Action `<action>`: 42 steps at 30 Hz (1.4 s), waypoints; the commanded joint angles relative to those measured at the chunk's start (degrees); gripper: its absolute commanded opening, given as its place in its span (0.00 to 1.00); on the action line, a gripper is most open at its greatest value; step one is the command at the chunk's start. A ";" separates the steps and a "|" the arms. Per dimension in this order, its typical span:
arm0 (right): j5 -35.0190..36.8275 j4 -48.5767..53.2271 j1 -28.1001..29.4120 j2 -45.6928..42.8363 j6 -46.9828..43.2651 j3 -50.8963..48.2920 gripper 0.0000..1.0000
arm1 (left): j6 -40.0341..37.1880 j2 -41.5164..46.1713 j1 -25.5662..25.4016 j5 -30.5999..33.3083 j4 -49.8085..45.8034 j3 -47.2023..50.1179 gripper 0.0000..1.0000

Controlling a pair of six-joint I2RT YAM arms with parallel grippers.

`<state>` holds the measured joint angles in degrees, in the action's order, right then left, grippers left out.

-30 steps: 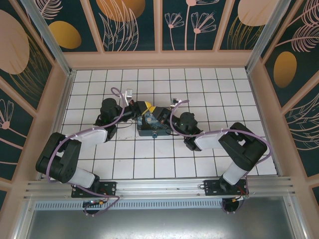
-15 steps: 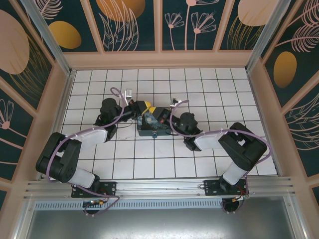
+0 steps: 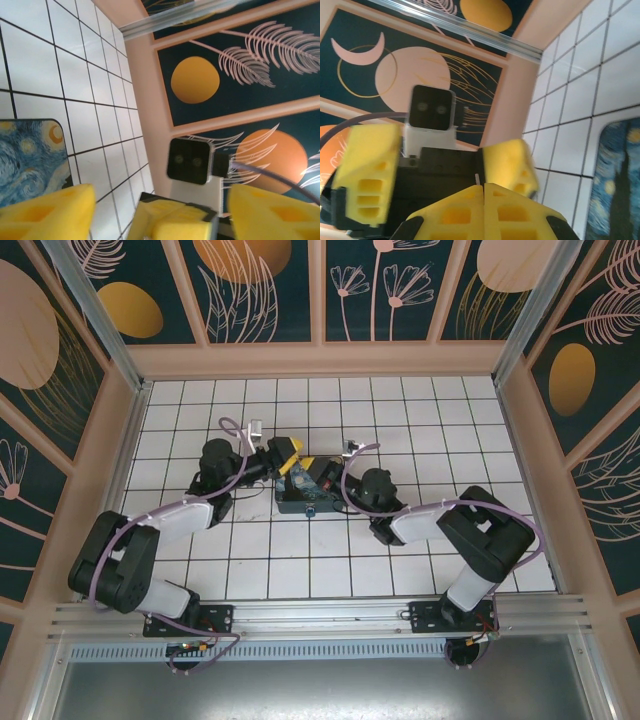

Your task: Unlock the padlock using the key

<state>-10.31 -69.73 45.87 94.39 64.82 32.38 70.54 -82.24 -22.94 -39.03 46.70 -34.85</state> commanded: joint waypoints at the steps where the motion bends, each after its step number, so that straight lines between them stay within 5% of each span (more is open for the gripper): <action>1: 1.59 -2.10 -0.24 -2.07 1.30 -3.03 0.00 | -3.57 4.77 -0.26 1.64 -4.03 1.78 0.83; 10: 3.25 12.84 -1.09 -9.33 -0.57 -3.71 0.00 | -19.89 14.80 -0.44 7.35 -28.57 4.19 0.88; 14: 2.64 17.85 -2.80 -10.72 -0.84 -3.29 0.00 | -22.52 16.40 -2.87 8.65 -30.25 7.60 0.86; 30: 0.20 18.74 -5.17 -8.76 -0.64 -4.16 0.00 | -30.66 6.03 -16.21 21.67 -17.67 15.41 0.75; 42: -0.07 17.94 -5.44 -6.22 -0.33 -4.52 0.00 | -34.66 0.33 -17.65 27.86 -7.70 16.48 0.69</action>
<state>-9.56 -50.30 40.86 87.09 64.88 28.38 38.33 -80.71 -40.29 -13.13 33.74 -19.33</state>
